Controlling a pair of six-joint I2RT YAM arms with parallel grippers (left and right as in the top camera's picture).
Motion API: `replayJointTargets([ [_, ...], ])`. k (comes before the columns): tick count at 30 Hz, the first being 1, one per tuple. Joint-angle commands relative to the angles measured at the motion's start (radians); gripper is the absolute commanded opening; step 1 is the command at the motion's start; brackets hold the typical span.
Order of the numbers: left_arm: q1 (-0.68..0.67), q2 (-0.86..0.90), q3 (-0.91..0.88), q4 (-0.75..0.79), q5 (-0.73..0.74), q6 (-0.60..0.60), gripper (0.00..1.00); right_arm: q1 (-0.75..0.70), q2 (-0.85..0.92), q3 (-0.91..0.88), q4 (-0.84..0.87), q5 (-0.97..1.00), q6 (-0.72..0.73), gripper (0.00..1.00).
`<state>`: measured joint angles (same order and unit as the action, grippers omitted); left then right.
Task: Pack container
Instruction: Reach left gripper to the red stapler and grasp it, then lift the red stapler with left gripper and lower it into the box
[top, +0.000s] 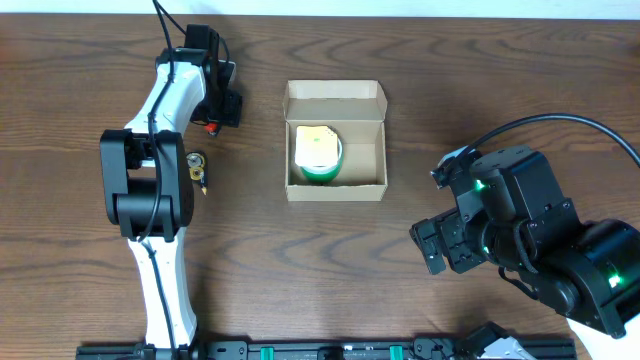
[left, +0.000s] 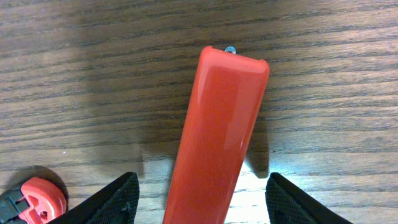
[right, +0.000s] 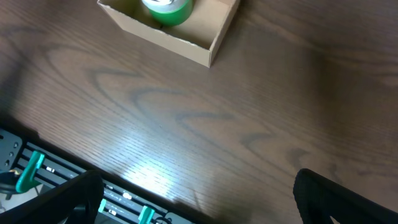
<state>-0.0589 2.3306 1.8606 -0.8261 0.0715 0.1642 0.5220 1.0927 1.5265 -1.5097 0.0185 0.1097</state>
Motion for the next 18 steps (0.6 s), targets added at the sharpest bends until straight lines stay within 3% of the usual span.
replayJointTargets([
  [1, 0.005, 0.033, 0.006, -0.006, 0.008, -0.016, 0.65, -0.005, 0.000, -0.002, -0.002, 0.007, -0.014, 0.99],
  [7, 0.005, 0.037, 0.006, -0.007, 0.007, -0.016, 0.59, -0.005, 0.000, -0.002, -0.002, 0.007, -0.014, 0.99],
  [15, 0.005, 0.036, 0.008, -0.016, 0.006, -0.058, 0.29, -0.005, 0.000, -0.002, -0.001, 0.007, -0.014, 0.99],
  [18, 0.005, 0.033, 0.016, -0.035, 0.006, -0.065, 0.23, -0.005, 0.000, -0.002, -0.002, 0.007, -0.014, 0.99],
])
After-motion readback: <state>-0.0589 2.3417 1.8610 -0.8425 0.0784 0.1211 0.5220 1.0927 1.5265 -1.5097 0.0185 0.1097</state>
